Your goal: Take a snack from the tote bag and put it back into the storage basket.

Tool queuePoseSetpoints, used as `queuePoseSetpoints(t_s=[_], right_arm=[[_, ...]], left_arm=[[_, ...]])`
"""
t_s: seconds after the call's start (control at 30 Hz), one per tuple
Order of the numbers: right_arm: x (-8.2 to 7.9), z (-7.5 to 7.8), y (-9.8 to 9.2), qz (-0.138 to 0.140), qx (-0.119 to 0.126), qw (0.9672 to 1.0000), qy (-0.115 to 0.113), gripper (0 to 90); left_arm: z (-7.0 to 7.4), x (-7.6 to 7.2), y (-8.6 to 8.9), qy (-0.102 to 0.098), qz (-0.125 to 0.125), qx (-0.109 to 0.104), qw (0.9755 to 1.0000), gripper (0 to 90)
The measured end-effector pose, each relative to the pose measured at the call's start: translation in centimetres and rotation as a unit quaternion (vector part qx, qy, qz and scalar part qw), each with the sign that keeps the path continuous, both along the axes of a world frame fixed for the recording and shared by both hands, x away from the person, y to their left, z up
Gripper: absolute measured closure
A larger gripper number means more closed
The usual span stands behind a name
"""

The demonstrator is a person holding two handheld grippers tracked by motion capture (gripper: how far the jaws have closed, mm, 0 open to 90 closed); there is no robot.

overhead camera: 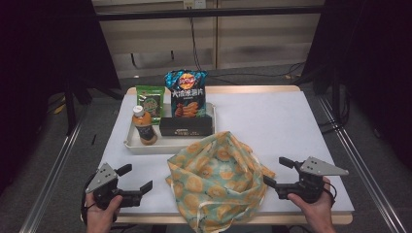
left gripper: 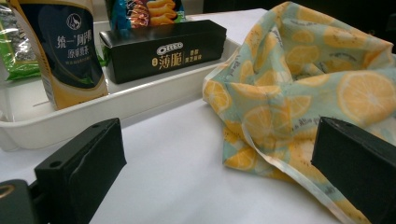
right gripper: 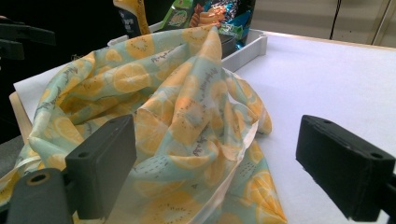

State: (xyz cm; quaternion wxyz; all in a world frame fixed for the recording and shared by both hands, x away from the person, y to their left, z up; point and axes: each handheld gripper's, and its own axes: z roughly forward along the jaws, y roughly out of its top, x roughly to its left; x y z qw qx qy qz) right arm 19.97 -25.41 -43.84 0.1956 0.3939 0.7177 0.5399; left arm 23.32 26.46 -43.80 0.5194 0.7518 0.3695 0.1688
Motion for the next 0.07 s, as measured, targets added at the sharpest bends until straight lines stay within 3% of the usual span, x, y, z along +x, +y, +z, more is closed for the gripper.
queuePoseSetpoints(t_s=[0.07], right_arm=[[0.01,0.02,-0.1,-0.001,-0.001,1.0,-0.001,11.6]], left_arm=[[-0.02,0.0,-0.24,-0.002,0.001,0.004,1.0,2.4]])
